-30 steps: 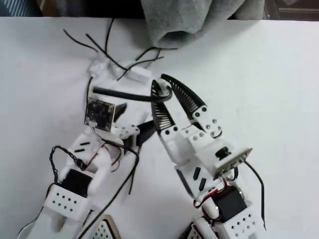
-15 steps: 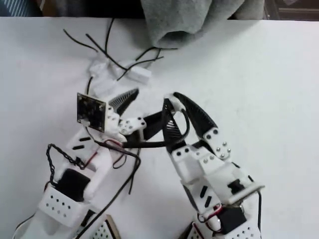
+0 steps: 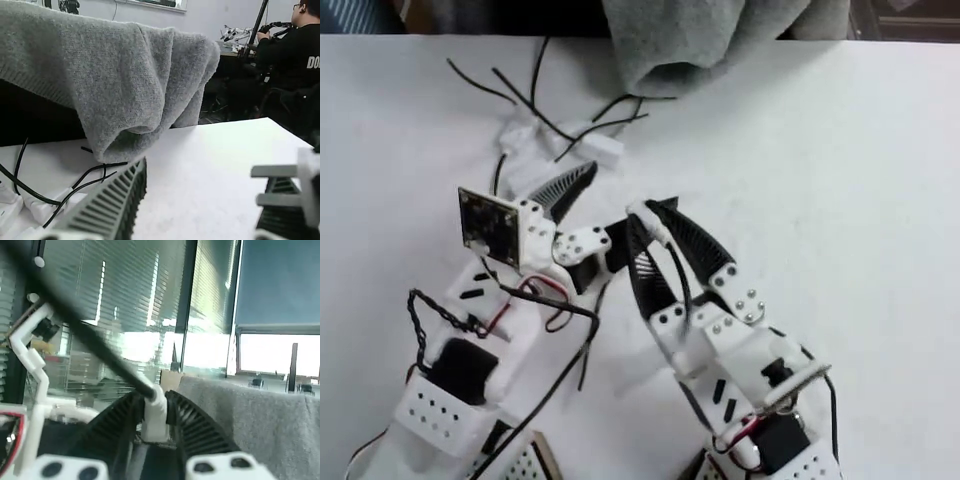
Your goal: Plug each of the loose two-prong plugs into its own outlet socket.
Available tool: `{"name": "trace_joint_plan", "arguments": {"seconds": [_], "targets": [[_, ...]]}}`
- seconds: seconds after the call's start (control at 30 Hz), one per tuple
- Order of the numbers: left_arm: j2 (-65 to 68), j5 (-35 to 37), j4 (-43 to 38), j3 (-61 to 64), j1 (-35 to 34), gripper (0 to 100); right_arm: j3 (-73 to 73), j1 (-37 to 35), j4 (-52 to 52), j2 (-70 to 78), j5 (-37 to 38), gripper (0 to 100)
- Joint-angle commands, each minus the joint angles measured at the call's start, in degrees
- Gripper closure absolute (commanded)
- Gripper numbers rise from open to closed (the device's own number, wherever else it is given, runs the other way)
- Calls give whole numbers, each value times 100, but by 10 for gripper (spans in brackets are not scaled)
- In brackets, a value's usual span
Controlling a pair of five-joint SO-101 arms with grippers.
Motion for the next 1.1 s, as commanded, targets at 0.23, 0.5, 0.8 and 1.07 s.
{"name": "trace_joint_plan", "arguments": {"seconds": [0.23, 0.5, 0.8, 1.07], "targets": [[-92, 18, -607, -343, -462, 707, -18, -57, 787, -13, -53, 981], [-92, 18, -607, -343, -418, 710, -18, -48, 866, -13, 0, 981], [-92, 18, -246, -299, -418, 712, -352, -40, 857, -4, 554, 981], [-84, 9, 132, 70, -462, 713, -870, -13, 857, 4, 870, 981]]}}
